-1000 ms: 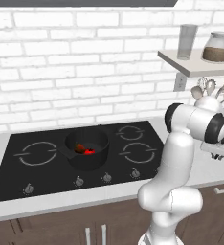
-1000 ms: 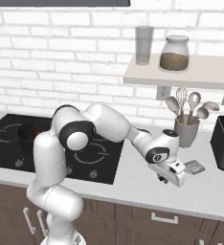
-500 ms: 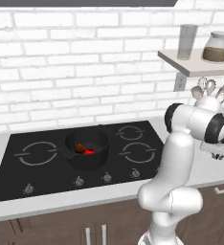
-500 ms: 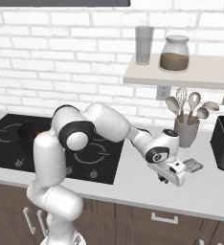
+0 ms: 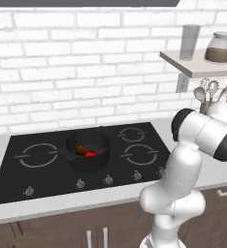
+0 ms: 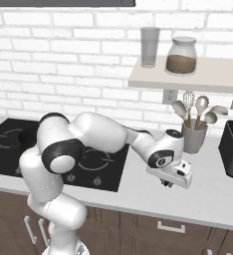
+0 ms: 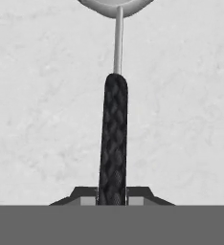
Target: Put the tomato and bell pepper in the pot. Retrieve the spatula and lightly stir the vegetables in the pot.
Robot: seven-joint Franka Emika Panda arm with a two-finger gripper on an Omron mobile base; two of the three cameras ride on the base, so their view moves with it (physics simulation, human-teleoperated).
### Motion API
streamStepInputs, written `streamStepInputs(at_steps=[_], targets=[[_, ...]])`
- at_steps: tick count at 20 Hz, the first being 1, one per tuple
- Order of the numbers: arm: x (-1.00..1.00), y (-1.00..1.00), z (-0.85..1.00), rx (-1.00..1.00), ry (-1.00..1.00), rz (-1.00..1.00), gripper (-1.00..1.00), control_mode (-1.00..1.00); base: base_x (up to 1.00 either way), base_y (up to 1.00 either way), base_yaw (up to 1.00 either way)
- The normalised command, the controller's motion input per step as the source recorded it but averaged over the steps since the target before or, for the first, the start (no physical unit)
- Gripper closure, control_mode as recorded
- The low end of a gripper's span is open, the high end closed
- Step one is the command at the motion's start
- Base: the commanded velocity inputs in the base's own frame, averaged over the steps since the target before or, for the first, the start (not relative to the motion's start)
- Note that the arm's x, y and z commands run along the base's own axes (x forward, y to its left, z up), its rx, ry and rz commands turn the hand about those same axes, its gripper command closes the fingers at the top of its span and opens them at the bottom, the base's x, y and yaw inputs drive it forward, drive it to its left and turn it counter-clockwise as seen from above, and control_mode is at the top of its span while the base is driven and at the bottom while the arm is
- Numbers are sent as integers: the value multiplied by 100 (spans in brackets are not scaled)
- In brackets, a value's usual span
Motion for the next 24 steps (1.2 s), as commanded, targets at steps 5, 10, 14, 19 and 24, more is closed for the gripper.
streamStepInputs(at_steps=[5,10,14,19,24], targets=[[-25,68,28,-8,-19,42,100,-100,0,0,0],[-17,84,32,-2,-31,34,100,-100,0,0,0],[-9,76,60,0,-19,28,100,-100,0,0,0],[0,78,82,-11,-6,24,100,-100,0,0,0],[4,81,77,-14,-10,21,100,-100,0,0,0]])
